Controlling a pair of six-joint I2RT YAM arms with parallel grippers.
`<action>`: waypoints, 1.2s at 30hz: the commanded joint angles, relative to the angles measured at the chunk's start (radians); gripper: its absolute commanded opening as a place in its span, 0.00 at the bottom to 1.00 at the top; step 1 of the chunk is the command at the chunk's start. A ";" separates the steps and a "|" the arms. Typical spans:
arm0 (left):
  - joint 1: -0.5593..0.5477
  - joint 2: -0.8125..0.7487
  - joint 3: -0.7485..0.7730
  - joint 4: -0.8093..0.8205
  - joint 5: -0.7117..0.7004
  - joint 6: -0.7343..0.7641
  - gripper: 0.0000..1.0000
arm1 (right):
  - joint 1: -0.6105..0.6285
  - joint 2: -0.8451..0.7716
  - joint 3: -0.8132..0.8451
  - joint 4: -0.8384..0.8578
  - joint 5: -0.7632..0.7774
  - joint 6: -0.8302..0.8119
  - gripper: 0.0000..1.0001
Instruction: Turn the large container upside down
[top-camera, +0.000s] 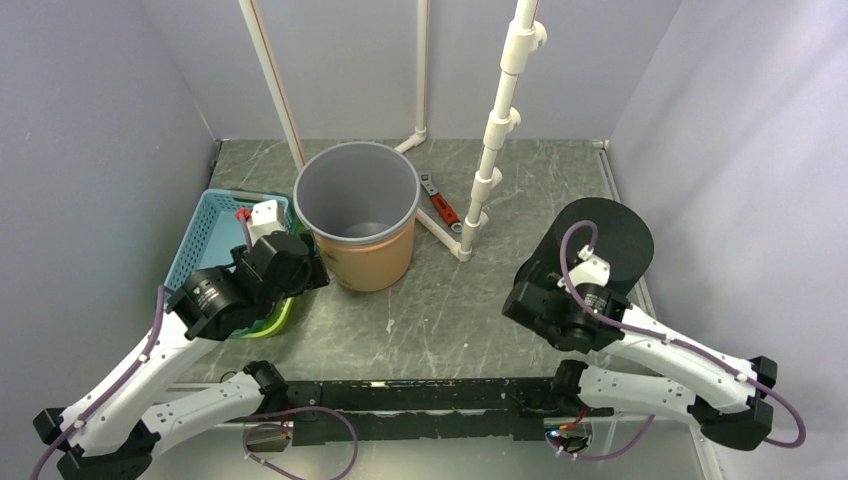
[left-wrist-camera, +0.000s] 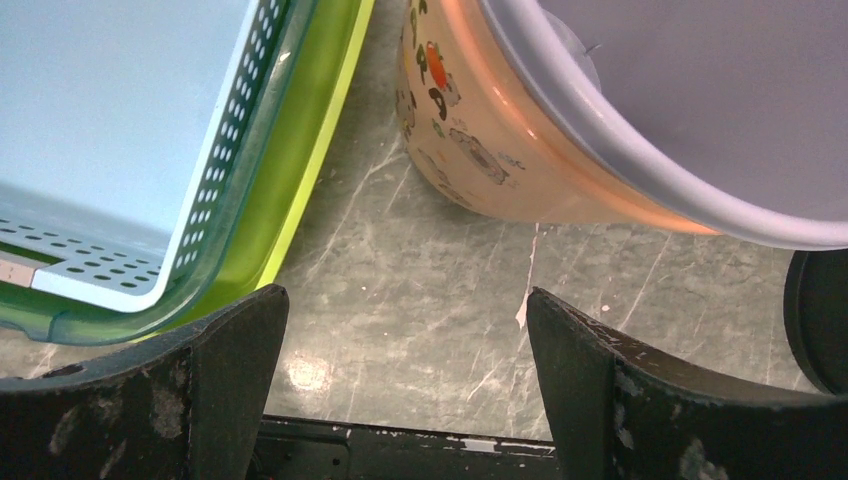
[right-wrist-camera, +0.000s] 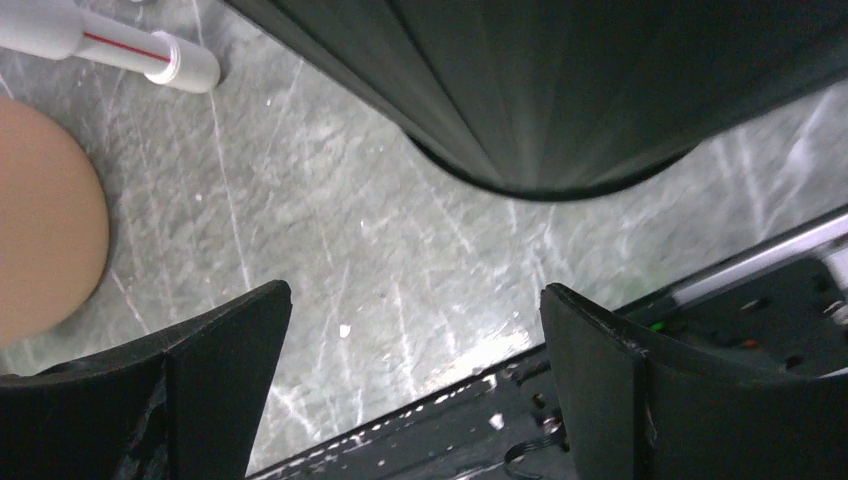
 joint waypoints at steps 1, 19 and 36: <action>-0.003 0.003 0.007 0.067 0.019 0.027 0.94 | -0.133 0.066 0.104 0.159 0.046 -0.408 1.00; -0.002 -0.018 0.023 0.052 0.010 0.028 0.94 | -0.620 0.253 0.171 0.707 -0.382 -1.207 1.00; -0.002 0.016 0.041 0.080 0.021 0.135 0.94 | -0.624 -0.030 0.201 0.365 -0.143 -1.021 1.00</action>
